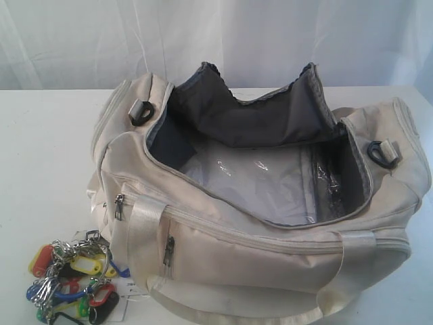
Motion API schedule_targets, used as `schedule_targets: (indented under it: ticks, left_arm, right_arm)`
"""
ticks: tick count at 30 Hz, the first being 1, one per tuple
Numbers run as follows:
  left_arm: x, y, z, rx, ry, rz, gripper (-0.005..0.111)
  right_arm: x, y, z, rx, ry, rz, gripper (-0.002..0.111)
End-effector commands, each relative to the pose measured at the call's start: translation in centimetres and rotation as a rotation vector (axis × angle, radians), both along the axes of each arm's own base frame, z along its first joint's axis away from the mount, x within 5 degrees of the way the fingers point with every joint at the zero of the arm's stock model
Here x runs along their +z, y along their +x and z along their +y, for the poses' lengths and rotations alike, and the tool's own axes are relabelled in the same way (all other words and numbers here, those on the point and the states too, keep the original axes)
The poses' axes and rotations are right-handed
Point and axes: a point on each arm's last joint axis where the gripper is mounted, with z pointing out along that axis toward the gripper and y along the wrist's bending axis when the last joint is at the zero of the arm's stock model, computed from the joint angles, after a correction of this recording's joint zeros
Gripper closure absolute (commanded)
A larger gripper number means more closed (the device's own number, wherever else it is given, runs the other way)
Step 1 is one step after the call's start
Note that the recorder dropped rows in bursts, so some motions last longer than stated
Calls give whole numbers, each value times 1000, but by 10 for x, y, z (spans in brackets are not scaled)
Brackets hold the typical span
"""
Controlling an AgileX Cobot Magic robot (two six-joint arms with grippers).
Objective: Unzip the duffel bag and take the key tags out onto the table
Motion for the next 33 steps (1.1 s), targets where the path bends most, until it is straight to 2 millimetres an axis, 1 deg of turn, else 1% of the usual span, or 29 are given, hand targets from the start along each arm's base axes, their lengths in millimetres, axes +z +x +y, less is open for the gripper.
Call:
schedule_targets:
  ticks: [1, 19, 23, 25, 28, 30, 31, 33]
  left_arm:
    - [-1, 0, 0, 7, -18, -5, 107]
    - [-1, 0, 0, 7, -18, -5, 107]
    - [-1, 0, 0, 7, -18, -5, 107]
    - [-1, 0, 0, 7, -18, -5, 107]
    - [-1, 0, 0, 7, -18, -5, 107]
    - [-1, 0, 0, 7, -18, -5, 107]
    - [-1, 0, 0, 7, -18, -5, 107]
    - [-1, 0, 0, 7, -18, -5, 107]
  right_arm:
    - [11, 2, 0, -7, 3, -135, 108]
    - [11, 2, 0, -7, 3, -135, 108]
    - [7, 1, 0, -6, -3, -88, 108]
    - [3, 1, 0, 8, -61, -45, 108]
    - [-3, -1, 0, 61, -256, 25, 108]
    - [-3, 0, 0, 92, -372, 29, 108]
    - [-3, 0, 0, 101, -410, 31, 108]
    - [-3, 0, 0, 105, -422, 31, 108]
